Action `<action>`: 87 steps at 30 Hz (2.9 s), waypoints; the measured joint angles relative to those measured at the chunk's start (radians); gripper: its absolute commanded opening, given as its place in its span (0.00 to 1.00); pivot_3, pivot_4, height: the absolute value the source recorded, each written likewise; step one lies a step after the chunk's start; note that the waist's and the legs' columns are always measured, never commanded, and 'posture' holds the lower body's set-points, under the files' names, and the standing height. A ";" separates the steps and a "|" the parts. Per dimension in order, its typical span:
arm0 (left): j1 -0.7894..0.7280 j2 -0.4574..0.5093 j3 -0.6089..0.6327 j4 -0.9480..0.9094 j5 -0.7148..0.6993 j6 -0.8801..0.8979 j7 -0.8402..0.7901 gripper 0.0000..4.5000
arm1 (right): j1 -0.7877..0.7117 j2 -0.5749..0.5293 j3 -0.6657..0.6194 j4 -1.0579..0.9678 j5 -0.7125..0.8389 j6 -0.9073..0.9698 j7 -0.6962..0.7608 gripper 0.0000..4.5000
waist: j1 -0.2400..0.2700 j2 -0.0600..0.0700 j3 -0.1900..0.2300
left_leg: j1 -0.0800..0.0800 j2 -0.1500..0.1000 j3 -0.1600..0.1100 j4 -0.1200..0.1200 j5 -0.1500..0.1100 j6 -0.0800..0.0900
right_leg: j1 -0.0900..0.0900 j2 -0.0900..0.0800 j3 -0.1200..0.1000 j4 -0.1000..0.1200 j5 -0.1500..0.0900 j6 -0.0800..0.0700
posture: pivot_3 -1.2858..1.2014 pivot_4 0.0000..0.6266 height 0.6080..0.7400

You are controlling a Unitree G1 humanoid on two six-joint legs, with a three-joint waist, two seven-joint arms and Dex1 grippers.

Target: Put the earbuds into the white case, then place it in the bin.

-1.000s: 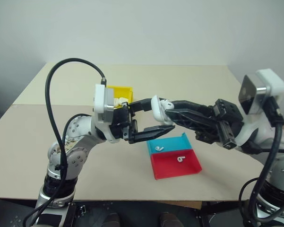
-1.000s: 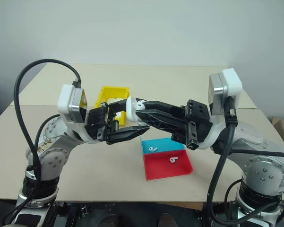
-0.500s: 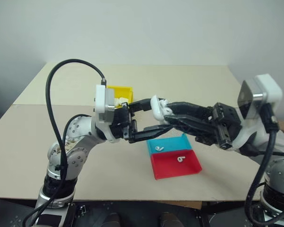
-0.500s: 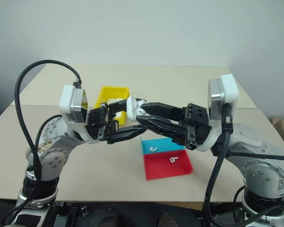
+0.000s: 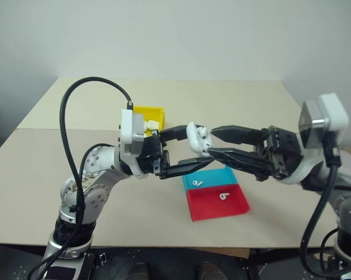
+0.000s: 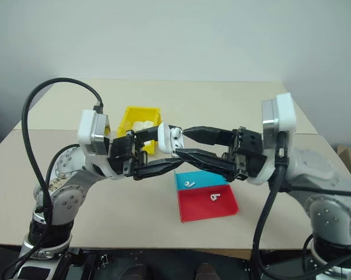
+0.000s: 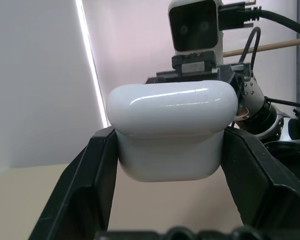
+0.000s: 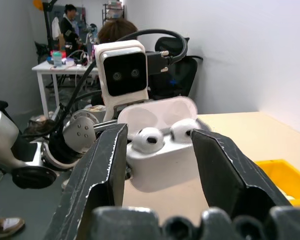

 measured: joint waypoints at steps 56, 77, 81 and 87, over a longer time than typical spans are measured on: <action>-0.005 -0.075 -0.080 0.183 0.233 -0.189 -0.052 0.63 | -0.370 -0.121 0.439 0.340 -0.767 -0.290 0.585 0.01 | 0.025 0.000 0.000 | -0.002 0.000 0.000 0.001 0.000 0.000 | -0.002 0.000 -0.001 -0.001 0.000 0.000 | 0.52 0.24 1.00; -0.034 -0.089 0.027 0.154 0.386 -0.150 0.330 0.63 | -0.115 -0.140 0.255 0.303 -0.781 -0.260 0.398 0.01 | 0.029 0.000 0.000 | -0.002 0.000 -0.001 0.001 0.000 0.000 | -0.001 -0.001 -0.001 0.001 0.000 0.000 | 0.52 0.24 1.00; -0.126 -0.097 0.044 0.250 0.559 -0.073 0.566 0.63 | -0.003 -0.120 0.218 0.200 -0.749 -0.195 0.311 0.01 | 0.033 0.000 0.000 | -0.001 -0.001 -0.001 0.001 0.000 0.000 | 0.000 -0.001 0.000 0.001 0.000 0.000 | 0.52 0.24 1.00; -0.141 -0.099 0.033 0.457 0.714 -0.029 0.726 0.63 | 0.069 -0.099 0.216 0.143 -0.747 -0.147 0.217 0.01 | 0.029 0.000 0.000 | -0.001 -0.001 -0.001 0.001 0.000 0.000 | -0.001 0.000 0.000 0.001 0.000 0.000 | 0.52 0.24 1.00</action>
